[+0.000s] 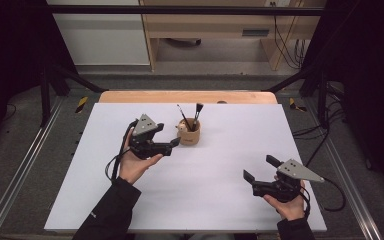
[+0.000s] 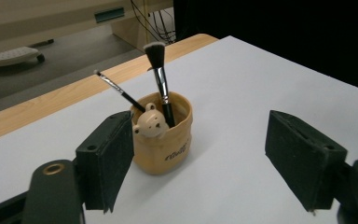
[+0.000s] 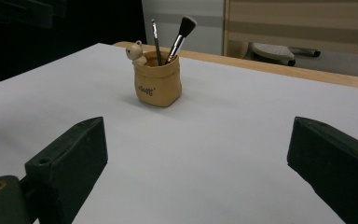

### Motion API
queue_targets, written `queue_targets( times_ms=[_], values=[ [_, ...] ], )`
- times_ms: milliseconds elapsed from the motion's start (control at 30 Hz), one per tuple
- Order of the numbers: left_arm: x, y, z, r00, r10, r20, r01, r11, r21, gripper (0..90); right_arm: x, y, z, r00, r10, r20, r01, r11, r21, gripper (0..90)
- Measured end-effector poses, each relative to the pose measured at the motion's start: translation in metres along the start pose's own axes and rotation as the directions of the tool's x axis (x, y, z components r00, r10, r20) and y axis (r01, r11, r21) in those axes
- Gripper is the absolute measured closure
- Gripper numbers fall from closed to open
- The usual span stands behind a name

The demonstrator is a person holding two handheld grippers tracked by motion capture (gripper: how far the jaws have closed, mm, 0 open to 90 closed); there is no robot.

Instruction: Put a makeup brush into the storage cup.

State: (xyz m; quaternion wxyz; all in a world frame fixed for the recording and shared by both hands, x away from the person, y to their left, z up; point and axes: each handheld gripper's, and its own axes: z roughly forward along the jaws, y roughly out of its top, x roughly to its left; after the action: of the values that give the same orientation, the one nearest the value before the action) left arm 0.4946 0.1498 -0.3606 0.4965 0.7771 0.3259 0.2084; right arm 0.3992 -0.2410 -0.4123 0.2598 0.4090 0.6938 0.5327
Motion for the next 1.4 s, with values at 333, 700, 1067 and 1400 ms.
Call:
queue_targets(
  times_ms=[333, 700, 1067, 1400],
  values=[
    [0.006, -0.019, -0.033, 0.9997, -0.013, -0.021, 0.013, 0.9998, -0.017, 16.4, 0.0, 0.0, -0.001, 1.0, 0.001, 0.004, -0.001, 1.0, -0.004, 5.3],
    [0.013, -0.043, -0.06, 0.9972, -0.049, -0.057, 0.047, 0.9986, -0.023, 11.7, -0.001, 0.001, -0.002, 1.0, 0.002, 0.005, -0.002, 1.0, -0.005, 5.1],
    [0.016, -0.064, -0.086, 0.9916, -0.064, -0.112, 0.061, 0.9977, -0.029, 9.1, -0.002, 0.001, -0.002, 1.0, 0.002, 0.006, -0.002, 1.0, -0.007, 5.0],
    [0.03, -0.084, -0.104, 0.9799, -0.112, -0.165, 0.106, 0.9934, -0.044, 9.0, -0.002, 0.0, -0.002, 1.0, 0.004, 0.009, -0.004, 1.0, -0.001, 4.9]
  ],
)
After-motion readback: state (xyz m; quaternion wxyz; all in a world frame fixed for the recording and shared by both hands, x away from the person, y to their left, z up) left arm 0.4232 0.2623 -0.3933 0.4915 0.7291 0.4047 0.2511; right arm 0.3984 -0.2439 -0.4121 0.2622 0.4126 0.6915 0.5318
